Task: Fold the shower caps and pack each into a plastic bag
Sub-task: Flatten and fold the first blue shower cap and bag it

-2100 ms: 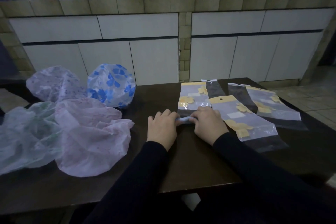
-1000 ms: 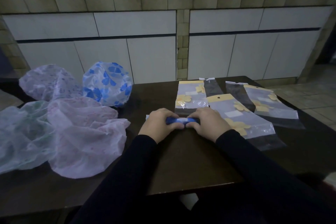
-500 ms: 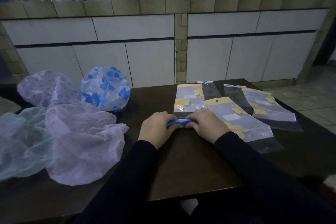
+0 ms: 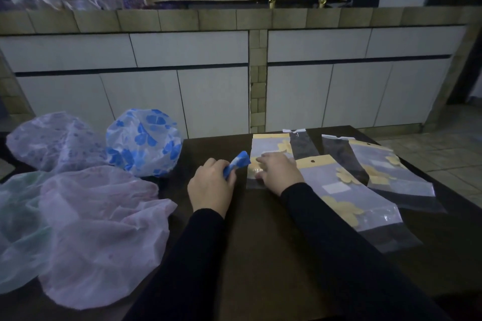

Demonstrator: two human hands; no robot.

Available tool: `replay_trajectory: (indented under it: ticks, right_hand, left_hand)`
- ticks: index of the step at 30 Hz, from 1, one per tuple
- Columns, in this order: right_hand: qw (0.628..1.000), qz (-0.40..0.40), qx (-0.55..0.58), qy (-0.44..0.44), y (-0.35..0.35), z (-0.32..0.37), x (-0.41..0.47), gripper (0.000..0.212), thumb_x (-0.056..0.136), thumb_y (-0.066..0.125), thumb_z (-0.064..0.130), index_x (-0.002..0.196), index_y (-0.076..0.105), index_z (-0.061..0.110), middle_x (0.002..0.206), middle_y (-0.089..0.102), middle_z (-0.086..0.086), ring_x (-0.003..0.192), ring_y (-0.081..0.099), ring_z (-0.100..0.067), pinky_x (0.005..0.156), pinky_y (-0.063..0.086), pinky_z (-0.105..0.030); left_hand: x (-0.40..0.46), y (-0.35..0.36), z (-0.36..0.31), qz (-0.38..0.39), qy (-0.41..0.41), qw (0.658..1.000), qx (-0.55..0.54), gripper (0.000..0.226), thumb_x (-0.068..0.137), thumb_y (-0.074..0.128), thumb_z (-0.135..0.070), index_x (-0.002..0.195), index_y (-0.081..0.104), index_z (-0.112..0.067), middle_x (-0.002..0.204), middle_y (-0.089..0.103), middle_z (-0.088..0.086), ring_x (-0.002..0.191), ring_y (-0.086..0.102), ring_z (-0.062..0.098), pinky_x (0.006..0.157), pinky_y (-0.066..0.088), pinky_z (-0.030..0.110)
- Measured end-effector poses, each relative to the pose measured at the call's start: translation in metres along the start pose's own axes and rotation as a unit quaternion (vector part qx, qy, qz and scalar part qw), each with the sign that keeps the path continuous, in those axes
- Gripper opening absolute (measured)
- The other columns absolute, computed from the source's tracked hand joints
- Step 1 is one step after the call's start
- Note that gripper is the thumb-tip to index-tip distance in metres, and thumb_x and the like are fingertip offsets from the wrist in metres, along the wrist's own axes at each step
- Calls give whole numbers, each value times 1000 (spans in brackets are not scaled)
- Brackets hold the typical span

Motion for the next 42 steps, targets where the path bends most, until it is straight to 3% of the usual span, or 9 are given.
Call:
replay_trajectory:
  ticks: [5, 10, 18, 22, 25, 32, 35, 38, 42]
  right_hand:
    - [995, 55, 68, 41, 11, -9, 11, 38, 89, 62, 35, 127, 59, 32, 120, 62, -4, 110, 53, -25, 96, 48, -39]
    - [997, -26, 49, -57, -6, -2, 2, 22, 92, 58, 30, 110, 70, 25, 101, 65, 2, 94, 57, -16, 89, 49, -30]
    - [946, -241, 165, -140, -46, 17, -19, 24, 93, 57, 21, 116, 64, 18, 106, 61, 0, 98, 54, -13, 88, 49, -31]
    - [962, -199, 90, -161, -42, 25, -20, 47, 90, 57, 13, 134, 49, 28, 105, 52, -2, 89, 48, -12, 81, 49, -30]
    - [971, -149, 71, -173, -38, 34, -16, 46, 90, 58, 17, 133, 48, 29, 107, 48, -3, 88, 49, -13, 80, 50, -27]
    - [917, -279, 245, -143, -54, 20, -21, 20, 93, 57, 18, 113, 62, 15, 104, 58, 1, 88, 59, -11, 77, 54, -25]
    - [909, -275, 294, -109, -51, 9, -20, 17, 90, 62, 27, 103, 58, 16, 100, 57, 4, 89, 59, -10, 76, 54, -25]
    - [921, -249, 286, -89, -42, 3, -19, 17, 90, 62, 31, 98, 53, 19, 96, 58, 4, 85, 58, -9, 70, 52, -18]
    - [927, -306, 178, -122, -51, 6, -23, 20, 87, 66, 30, 94, 59, 13, 94, 54, 0, 80, 54, -11, 66, 46, -15]
  left_hand:
    - [13, 9, 10, 0, -39, 999, -14, 24, 90, 60, -37, 109, 67, -24, 89, 52, -11, 74, 47, 3, 60, 32, 18]
    - [16, 13, 10, 16, -51, 998, -28, 26, 90, 60, -37, 112, 65, -24, 94, 54, -10, 76, 47, 3, 63, 33, 17]
    - [16, 6, 21, 10, -104, 992, -75, 21, 89, 62, -36, 105, 66, -24, 87, 51, -11, 72, 45, 3, 55, 24, 12]
    - [15, 0, 23, -5, -116, 989, -88, 20, 89, 63, -35, 105, 66, -24, 87, 51, -11, 72, 45, 3, 56, 25, 12]
    - [13, -3, 24, -18, -121, 987, -100, 21, 89, 63, -33, 106, 66, -22, 88, 53, -9, 74, 47, 3, 56, 27, 12]
    - [14, -13, 30, -72, -148, 975, -148, 22, 89, 62, -36, 107, 66, -25, 88, 52, -12, 70, 44, -1, 58, 26, 10]
    - [15, -14, 30, -76, -148, 974, -153, 23, 89, 61, -37, 109, 65, -25, 90, 52, -12, 74, 47, 1, 58, 27, 10]
    - [16, -11, 30, -61, -151, 974, -156, 26, 90, 61, -36, 112, 64, -24, 92, 54, -10, 77, 49, 2, 60, 30, 10]
    - [16, -12, 28, -61, -148, 973, -165, 27, 90, 61, -36, 114, 64, -23, 93, 55, -9, 79, 50, 3, 62, 32, 11]
Point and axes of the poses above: each hand's wrist, its own x-axis towards the middle knuckle, its own y-axis out of the palm, z = x × y, the point moved 6 cm from there along x, towards the middle knuckle
